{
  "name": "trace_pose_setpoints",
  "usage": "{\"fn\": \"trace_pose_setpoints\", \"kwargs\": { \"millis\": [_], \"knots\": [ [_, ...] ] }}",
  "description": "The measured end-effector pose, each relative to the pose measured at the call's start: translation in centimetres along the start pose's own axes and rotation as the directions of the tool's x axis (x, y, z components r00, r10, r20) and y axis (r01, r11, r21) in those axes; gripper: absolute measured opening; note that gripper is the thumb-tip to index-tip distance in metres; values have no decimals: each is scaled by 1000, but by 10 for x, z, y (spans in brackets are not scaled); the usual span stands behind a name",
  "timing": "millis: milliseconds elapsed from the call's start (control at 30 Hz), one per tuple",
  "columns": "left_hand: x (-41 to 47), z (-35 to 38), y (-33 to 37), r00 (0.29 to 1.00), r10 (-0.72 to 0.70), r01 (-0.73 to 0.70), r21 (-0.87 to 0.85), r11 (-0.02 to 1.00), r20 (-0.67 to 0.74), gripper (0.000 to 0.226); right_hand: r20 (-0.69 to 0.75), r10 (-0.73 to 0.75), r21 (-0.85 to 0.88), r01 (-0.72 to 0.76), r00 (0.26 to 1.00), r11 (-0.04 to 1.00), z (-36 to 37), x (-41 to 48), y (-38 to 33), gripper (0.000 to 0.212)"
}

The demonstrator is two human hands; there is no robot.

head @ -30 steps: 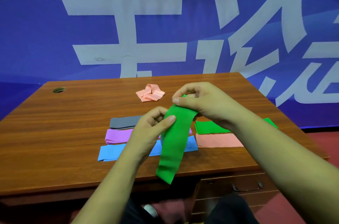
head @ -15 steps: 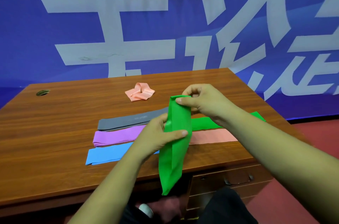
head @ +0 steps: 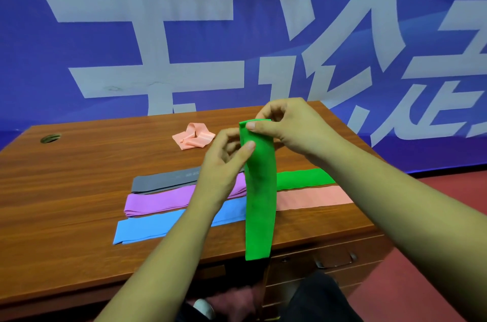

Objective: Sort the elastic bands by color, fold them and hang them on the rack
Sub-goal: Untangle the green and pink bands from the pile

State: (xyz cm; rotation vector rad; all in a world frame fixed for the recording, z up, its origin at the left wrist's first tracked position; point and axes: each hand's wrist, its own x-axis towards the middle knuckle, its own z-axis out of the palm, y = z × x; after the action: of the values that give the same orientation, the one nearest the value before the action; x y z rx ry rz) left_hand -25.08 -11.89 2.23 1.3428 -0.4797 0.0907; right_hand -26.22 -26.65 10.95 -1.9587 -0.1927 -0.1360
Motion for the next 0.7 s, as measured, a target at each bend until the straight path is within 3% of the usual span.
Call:
{"fn": "trace_pose_setpoints", "kwargs": {
  "millis": [100, 267, 467, 567, 700],
  "knots": [
    [8, 2, 10, 999, 33, -31, 76, 997, -31, 7, -1, -15, 22, 15, 1000, 1000, -2, -2, -3, 25],
    [12, -1, 21, 997, 57, -51, 103, 993, -49, 16, 27, -5, 82, 3, 1000, 997, -6, -7, -6, 23],
    [13, -2, 28, 999, 51, -51, 63, 997, 5, 15, -18, -86, 37, 86, 996, 996, -6, -8, -12, 17],
    [15, 0, 31, 997, 71, -74, 104, 992, 23, 9, 51, -73, -50, 76, 996, 996, -9, -6, -18, 18],
    [14, 0, 25, 997, -19, 12, 85, 996, 79, 9, 49, -68, -142, 75, 996, 987, -15, 3, -24, 15]
  ]
}}
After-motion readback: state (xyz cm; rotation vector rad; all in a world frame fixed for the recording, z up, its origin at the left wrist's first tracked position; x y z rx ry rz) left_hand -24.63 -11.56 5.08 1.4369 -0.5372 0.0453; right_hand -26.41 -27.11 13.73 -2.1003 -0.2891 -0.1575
